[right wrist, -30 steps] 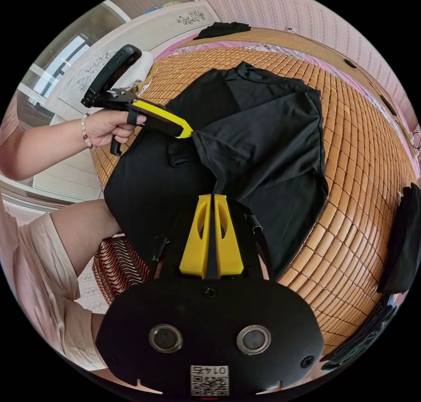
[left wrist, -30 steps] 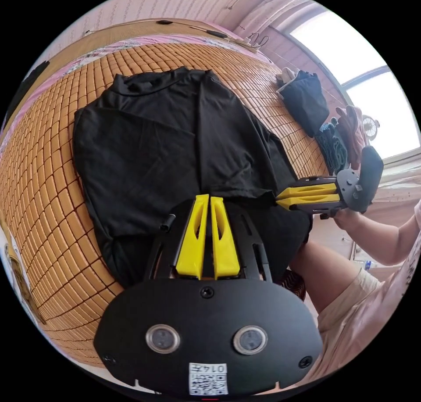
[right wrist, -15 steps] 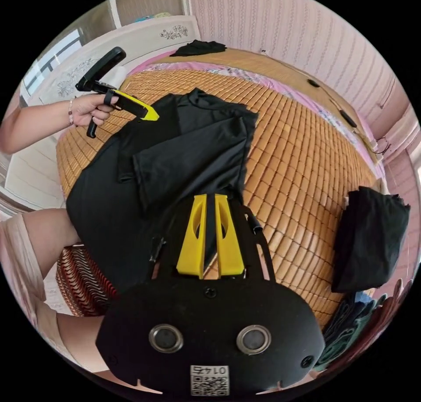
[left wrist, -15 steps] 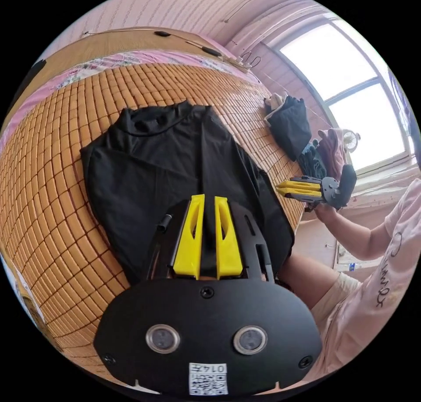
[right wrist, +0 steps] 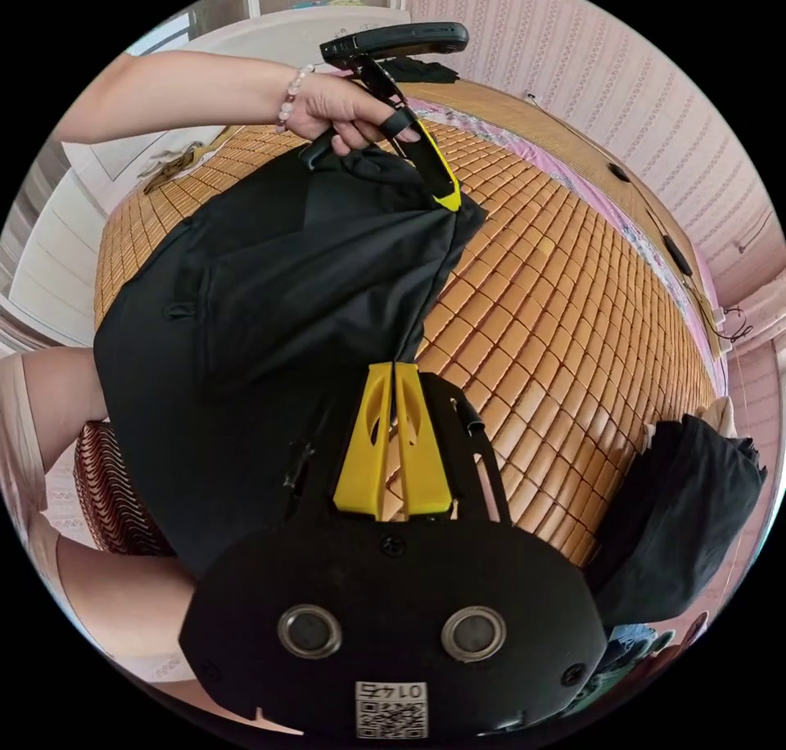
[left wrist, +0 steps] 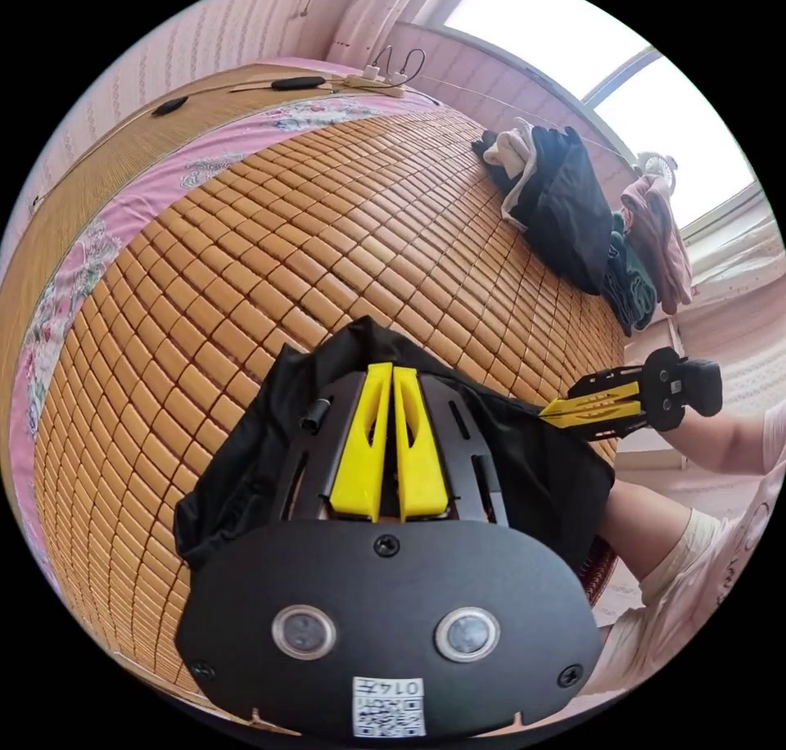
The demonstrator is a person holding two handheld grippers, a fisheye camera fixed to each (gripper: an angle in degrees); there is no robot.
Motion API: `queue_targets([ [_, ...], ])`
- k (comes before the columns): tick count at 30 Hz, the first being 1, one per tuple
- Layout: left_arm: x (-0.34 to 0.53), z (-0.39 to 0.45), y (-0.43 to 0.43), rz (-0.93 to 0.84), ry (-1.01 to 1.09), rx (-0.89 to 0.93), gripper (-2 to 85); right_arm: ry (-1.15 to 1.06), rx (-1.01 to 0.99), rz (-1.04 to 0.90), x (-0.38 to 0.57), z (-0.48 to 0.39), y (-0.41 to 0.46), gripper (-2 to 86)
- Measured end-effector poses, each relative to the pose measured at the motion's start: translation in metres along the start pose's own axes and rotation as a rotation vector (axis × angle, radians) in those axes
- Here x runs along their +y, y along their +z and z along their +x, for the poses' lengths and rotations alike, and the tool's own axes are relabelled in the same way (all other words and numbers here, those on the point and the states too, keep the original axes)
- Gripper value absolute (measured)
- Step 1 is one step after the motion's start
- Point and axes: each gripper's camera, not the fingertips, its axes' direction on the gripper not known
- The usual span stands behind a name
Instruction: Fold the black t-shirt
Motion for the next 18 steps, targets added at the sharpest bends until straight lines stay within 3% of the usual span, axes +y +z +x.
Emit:
queue_targets([
  [5,-0.035,-0.004,-0.011,0.079,-0.045,0.066,1.1,0.138,-0.006,0.037,0.012,0.03,-0.004,-0.6],
  [7,-0.049,-0.007,0.0,-0.016,-0.069,-0.001,7.5,0.185,-0.042,0.018,0.016,0.042,0.005,-0.6],
  [9,-0.051,-0.012,-0.001,-0.074,-0.087,-0.001,8.5,0.208,-0.059,0.017,0.018,0.047,0.008,-0.6],
  [14,-0.004,-0.022,-0.074,0.051,-0.064,-0.053,6.8,0.219,-0.054,-0.019,0.029,0.06,0.008,-0.4],
  [18,0.089,-0.059,-0.121,0.094,-0.226,-0.037,5.5,0.266,-0.016,0.01,0.035,0.085,0.001,1.2],
])
